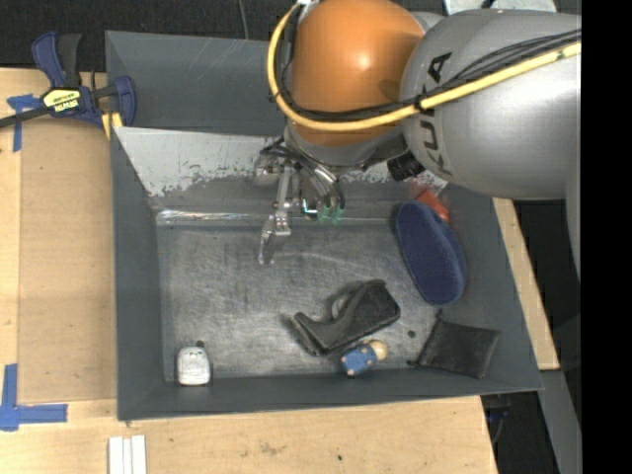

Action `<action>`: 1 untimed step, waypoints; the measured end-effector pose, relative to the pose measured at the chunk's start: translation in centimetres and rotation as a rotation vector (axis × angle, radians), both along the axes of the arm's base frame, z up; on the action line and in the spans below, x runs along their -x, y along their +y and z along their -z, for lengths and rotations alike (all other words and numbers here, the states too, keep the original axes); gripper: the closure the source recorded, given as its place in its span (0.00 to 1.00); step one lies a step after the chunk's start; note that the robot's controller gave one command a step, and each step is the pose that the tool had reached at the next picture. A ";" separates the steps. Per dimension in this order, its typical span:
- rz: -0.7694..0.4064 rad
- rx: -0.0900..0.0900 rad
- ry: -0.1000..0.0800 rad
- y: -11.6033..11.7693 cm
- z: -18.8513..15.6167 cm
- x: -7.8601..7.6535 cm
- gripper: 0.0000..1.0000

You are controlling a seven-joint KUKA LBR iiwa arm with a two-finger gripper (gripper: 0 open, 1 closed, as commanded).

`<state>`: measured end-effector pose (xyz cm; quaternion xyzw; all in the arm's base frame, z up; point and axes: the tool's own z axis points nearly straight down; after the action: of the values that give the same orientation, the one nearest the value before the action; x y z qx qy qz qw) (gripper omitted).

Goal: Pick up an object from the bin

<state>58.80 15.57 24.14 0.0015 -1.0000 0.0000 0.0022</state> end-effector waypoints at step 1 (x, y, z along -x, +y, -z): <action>-0.083 -0.003 -0.014 -2.2 17.0 2.2 0.00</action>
Offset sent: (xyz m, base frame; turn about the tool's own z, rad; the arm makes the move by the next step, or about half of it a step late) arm -0.0243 -0.0219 -0.1714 -0.0834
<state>56.64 13.40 7.15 0.0428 -0.9991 -0.0013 -0.0048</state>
